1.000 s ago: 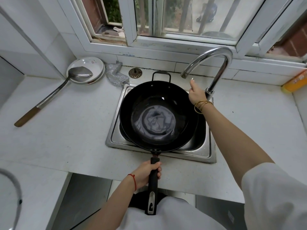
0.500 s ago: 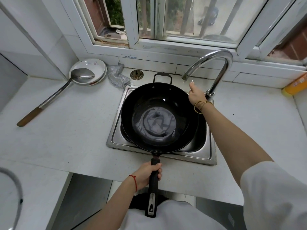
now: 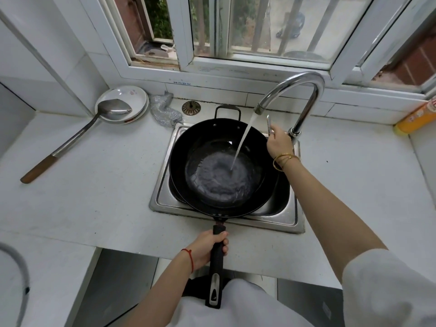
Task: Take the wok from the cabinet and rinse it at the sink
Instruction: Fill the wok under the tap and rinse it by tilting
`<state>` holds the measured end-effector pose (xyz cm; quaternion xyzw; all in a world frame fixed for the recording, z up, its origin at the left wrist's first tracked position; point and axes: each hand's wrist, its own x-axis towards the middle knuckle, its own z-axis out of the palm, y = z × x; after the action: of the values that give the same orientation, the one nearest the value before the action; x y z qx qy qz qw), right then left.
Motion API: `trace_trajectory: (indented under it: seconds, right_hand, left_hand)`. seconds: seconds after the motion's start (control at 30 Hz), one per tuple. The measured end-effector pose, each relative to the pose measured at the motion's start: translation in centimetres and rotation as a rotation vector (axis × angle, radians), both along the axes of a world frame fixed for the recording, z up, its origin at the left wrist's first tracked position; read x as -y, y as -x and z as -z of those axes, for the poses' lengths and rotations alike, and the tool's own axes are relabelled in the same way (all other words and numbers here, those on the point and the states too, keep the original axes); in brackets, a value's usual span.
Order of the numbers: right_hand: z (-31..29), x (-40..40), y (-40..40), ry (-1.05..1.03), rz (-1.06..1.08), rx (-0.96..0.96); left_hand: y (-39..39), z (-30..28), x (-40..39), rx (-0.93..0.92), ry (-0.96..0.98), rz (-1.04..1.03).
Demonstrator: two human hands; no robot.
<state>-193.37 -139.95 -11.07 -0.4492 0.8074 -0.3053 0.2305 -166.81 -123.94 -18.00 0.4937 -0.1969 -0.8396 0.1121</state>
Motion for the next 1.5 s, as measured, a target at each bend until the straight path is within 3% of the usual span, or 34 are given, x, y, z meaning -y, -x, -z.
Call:
trace_trajectory:
  seconds: [0.13, 0.43, 0.6, 0.73, 0.9, 1.2, 1.5]
  right_hand:
    - [0.5, -4.6, -1.8, -0.024, 0.093, -0.018]
    - [3.8, -18.5, -11.8, -0.483, -0.278, 0.023]
    - [4.3, -21.7, -16.2, -0.565, -0.329, 0.336]
    - [4.8, -22.1, -17.7, -0.552, -0.161, 0.547]
    - [5.0, -22.1, -19.3, -0.469, 0.187, 1.065]
    - [6.7, -22.9, -21.7, -0.359, 0.348, 0.647]
    - [4.8, -23.8, -21.4, -0.21, 0.411, 0.539]
  left_hand:
    - [0.1, 0.2, 0.0, 0.018, 0.014, -0.023]
    - [0.1, 0.1, -0.1, 0.109, 0.151, 0.034]
    - [-0.7, -0.3, -0.5, 0.121, 0.213, 0.088]
    - [-1.2, -0.4, -0.5, 0.125, 0.2, 0.103]
    - [-1.3, -0.7, -0.5, 0.095, 0.116, 0.109]
    - [-0.5, -0.2, -0.9, 0.015, 0.093, 0.008]
    - [0.4, -0.3, -1.8, -0.05, 0.136, -0.038]
